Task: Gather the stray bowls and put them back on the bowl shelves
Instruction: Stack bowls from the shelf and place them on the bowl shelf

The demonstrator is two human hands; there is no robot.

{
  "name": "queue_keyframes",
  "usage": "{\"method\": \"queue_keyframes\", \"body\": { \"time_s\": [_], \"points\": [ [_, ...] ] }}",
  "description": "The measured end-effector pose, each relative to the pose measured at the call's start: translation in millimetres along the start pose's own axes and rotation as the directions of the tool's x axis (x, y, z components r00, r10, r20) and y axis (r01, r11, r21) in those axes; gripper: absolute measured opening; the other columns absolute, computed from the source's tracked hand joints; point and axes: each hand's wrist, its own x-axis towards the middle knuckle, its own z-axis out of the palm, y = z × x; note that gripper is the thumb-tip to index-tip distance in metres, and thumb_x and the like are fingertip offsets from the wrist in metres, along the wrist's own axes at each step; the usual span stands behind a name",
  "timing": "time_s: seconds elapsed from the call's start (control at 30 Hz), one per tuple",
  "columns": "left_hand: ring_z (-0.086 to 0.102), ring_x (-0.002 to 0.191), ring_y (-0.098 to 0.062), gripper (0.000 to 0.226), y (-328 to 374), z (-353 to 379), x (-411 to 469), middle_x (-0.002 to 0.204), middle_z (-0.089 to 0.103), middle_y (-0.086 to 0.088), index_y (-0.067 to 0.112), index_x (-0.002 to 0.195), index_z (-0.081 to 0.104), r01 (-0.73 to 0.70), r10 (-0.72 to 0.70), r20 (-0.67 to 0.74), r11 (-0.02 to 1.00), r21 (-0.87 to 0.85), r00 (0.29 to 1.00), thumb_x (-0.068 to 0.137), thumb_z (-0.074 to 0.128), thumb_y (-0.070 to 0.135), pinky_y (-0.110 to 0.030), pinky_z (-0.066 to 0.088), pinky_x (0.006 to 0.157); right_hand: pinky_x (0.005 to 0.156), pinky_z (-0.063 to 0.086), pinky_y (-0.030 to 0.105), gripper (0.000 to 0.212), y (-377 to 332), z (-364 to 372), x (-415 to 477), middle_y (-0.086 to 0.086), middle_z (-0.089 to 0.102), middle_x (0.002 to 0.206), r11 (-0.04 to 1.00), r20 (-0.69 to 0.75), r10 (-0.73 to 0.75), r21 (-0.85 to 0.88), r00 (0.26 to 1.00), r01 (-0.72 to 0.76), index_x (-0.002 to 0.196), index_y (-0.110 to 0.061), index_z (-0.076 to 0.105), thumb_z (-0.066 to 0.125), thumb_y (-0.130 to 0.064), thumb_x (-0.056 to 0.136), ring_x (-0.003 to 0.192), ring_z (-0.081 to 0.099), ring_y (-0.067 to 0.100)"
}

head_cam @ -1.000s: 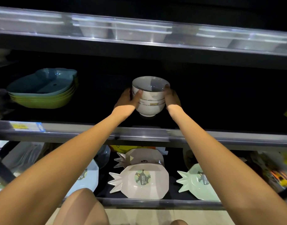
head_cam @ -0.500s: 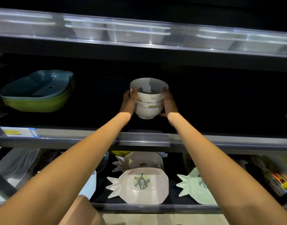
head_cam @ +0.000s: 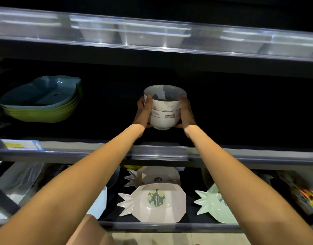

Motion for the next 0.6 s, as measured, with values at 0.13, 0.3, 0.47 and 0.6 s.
{"method": "queue_keyframes", "body": {
  "time_s": [0.13, 0.3, 0.47, 0.6],
  "points": [
    [0.048, 0.103, -0.015, 0.054, 2.1, 1.3, -4.0, 0.138, 0.046, -0.001, 0.033, 0.145, 0.022, 0.010, -0.010, -0.020, 1.000, 0.003, 1.000, 0.096, 0.031, 0.054, -0.040, 0.046, 0.080, 0.105, 0.039, 0.056, 0.057, -3.5, 3.6, -5.7, 0.009, 0.045, 0.144, 1.000, -0.043, 0.004, -0.006, 0.999, -0.005, 0.144, -0.029, 0.028, 0.026, -0.058, 0.096, 0.127, 0.047, 0.030],
    [0.047, 0.113, -0.019, 0.054, 11.7, 4.8, -12.2, 0.143, 0.043, -0.004, 0.031, 0.146, 0.019, -0.001, 0.002, -0.075, 1.000, 0.020, 0.997, 0.097, 0.032, 0.051, -0.041, 0.046, 0.086, 0.101, 0.042, 0.057, 0.060, -12.5, 7.1, -13.2, 0.011, 0.048, 0.141, 0.998, -0.077, 0.060, 0.029, 0.995, -0.058, 0.145, -0.029, 0.028, 0.029, -0.060, 0.094, 0.123, 0.049, 0.032],
    [0.047, 0.126, -0.028, 0.055, 28.2, 5.6, -28.3, 0.143, 0.043, -0.006, 0.031, 0.147, 0.020, -0.001, 0.006, -0.113, 0.999, 0.048, 0.994, 0.097, 0.030, 0.051, -0.050, 0.045, 0.100, 0.095, 0.046, 0.053, 0.056, -30.5, 5.1, -28.3, 0.006, 0.052, 0.132, 0.992, -0.083, 0.122, 0.052, 0.989, -0.118, 0.142, -0.028, 0.034, 0.029, -0.058, 0.095, 0.116, 0.052, 0.031],
    [0.050, 0.106, -0.016, 0.051, 35.2, 3.5, -54.3, 0.133, 0.048, 0.000, 0.033, 0.144, 0.024, -0.070, 0.074, -0.098, 0.997, 0.041, 0.992, 0.097, 0.031, 0.052, -0.041, 0.049, 0.094, 0.092, 0.048, 0.047, 0.053, -34.4, -2.1, -50.9, 0.005, 0.055, 0.124, 0.994, -0.048, 0.076, 0.080, 0.996, -0.072, 0.139, -0.025, 0.039, 0.031, -0.056, 0.096, 0.102, 0.051, 0.021]
  ]
}}
